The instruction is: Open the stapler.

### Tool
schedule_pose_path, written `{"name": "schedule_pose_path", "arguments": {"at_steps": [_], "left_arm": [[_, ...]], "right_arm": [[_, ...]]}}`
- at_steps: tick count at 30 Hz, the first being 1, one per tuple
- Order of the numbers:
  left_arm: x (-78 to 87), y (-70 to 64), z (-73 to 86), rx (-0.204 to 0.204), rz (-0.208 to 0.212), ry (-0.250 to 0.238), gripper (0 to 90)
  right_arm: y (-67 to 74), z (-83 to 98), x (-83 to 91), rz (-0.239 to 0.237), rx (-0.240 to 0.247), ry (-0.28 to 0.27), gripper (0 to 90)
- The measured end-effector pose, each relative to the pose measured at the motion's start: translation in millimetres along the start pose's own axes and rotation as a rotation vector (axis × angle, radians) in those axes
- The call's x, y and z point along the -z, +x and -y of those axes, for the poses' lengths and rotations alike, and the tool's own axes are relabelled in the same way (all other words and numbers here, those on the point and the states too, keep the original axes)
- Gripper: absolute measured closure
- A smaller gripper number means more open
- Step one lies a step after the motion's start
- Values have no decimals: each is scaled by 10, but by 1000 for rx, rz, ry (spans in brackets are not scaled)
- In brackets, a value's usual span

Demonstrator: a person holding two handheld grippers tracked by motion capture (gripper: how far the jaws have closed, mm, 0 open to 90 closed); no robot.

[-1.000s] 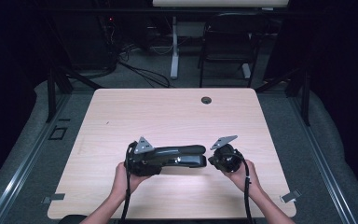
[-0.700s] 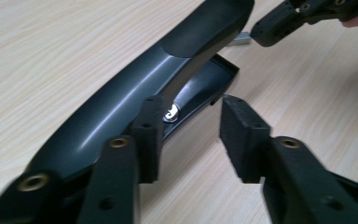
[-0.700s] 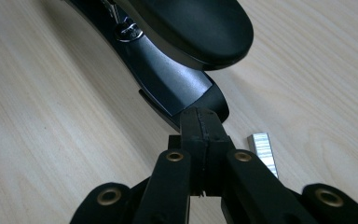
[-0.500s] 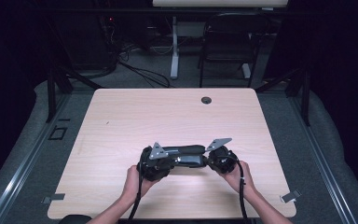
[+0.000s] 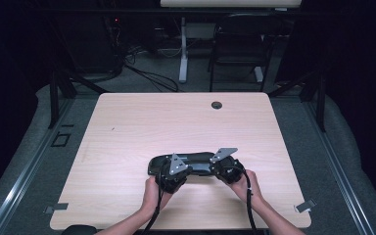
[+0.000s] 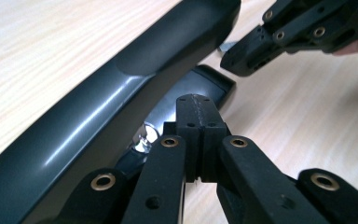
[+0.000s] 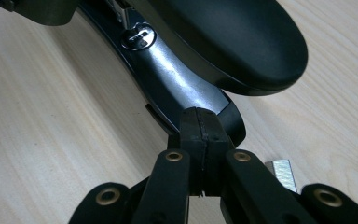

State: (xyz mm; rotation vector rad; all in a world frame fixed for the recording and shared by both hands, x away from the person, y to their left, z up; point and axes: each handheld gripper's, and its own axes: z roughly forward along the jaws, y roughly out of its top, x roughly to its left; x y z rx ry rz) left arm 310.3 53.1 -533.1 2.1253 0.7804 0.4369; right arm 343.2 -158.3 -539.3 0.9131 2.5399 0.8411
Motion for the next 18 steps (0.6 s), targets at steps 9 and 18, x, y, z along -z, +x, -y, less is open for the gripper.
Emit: {"name": "schedule_pose_path", "arguments": {"at_steps": [9,18], "left_arm": [[-253,-57,27,39,16,27,900],[-424,-105,54,52,-10,11,900]], "right_arm": [[-28,9,-57,-2,0,-13,900],[-10,42,-141,-2,9,1,900]]}}
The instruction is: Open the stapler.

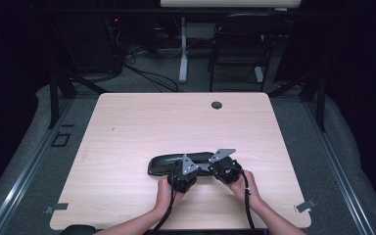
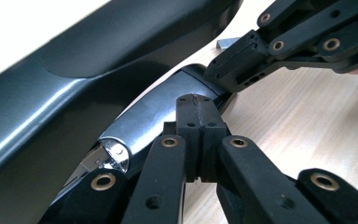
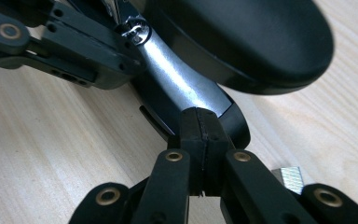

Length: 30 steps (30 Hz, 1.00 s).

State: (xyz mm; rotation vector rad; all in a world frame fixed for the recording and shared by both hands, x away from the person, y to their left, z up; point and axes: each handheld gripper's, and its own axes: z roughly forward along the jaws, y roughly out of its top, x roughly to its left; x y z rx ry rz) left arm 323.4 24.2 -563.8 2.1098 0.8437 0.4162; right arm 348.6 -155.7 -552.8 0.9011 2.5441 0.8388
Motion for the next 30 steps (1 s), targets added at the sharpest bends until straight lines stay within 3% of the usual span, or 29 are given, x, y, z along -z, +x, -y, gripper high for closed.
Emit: {"name": "schedule_pose_path", "arguments": {"at_steps": [7,15,21,23,24,25,30], "left_arm": [[-54,51,-7,53,-1,-42,900],[-78,39,-26,46,-36,-83,900],[-100,44,-24,58,-16,-87,900],[-100,38,-26,54,-11,-87,900],[-110,23,-22,57,-33,-101,900],[-108,30,-23,53,-17,-99,900],[-122,20,-14,57,-23,-110,900]], "right_arm": [[-13,15,-25,-8,-9,-6,900],[19,69,-31,12,-23,-50,900],[117,88,-70,84,-23,-95,900],[113,88,-82,70,-54,-111,900],[109,89,-86,66,-67,-115,900],[113,89,-88,70,-64,-117,900],[137,102,-89,86,-74,-123,900]]}}
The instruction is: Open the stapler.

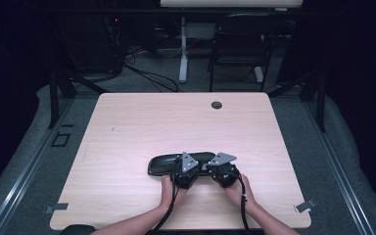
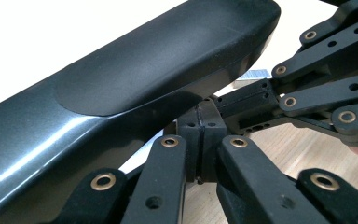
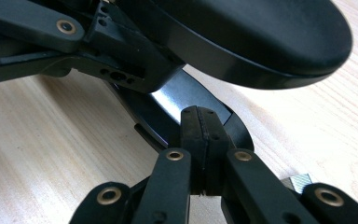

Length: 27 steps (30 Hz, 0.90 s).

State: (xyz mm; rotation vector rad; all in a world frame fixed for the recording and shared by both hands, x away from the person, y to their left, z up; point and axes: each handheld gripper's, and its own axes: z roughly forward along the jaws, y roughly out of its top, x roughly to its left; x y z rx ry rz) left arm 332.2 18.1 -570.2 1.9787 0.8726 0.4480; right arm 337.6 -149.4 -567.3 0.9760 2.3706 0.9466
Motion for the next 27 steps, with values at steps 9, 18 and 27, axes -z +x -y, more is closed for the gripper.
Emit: {"name": "schedule_pose_path", "arguments": {"at_steps": [9,18,27], "left_arm": [[-27,-1,2,-2,-4,-3,900],[-21,0,-1,-6,-7,-10,900],[-3,-17,5,-2,-12,-19,900]], "right_arm": [[6,130,-8,32,-35,-93,900],[1,159,-18,30,-61,-122,900],[15,156,-17,37,-57,-119,900]]}}
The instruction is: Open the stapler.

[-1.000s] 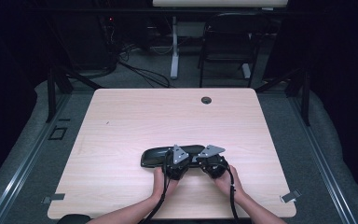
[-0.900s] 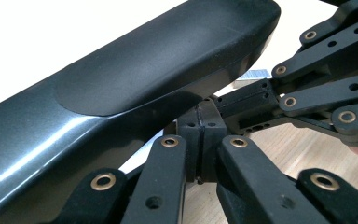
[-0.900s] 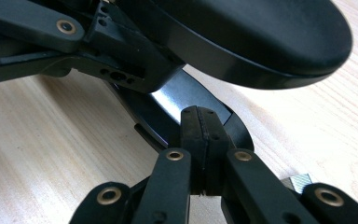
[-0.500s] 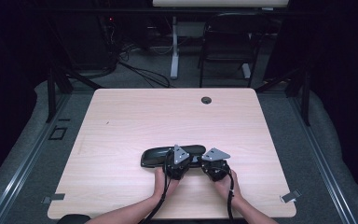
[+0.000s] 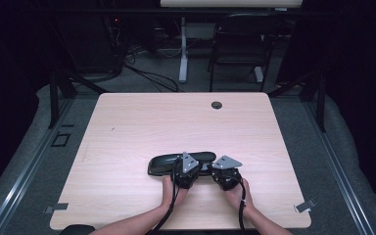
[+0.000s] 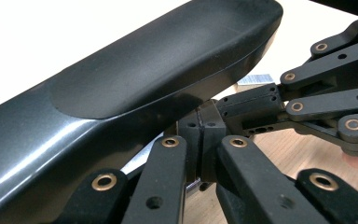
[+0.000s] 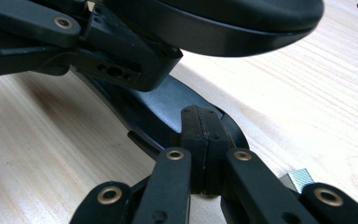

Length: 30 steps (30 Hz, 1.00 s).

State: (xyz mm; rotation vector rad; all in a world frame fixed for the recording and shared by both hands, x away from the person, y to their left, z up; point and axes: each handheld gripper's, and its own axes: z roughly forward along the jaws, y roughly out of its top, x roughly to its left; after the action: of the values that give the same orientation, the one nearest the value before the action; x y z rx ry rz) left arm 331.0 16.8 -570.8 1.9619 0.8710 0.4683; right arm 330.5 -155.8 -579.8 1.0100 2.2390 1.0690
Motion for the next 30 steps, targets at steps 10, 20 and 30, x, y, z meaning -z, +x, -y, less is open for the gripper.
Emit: {"name": "schedule_pose_path", "arguments": {"at_steps": [10,20,30], "left_arm": [[10,-6,3,-4,-3,-8,900],[-3,-22,-5,-31,5,-4,900],[-50,-23,2,-1,-8,-22,900]], "right_arm": [[-6,7,6,-3,3,2,900],[-4,6,7,-1,0,3,900],[-21,24,3,-12,-17,-14,900]]}}
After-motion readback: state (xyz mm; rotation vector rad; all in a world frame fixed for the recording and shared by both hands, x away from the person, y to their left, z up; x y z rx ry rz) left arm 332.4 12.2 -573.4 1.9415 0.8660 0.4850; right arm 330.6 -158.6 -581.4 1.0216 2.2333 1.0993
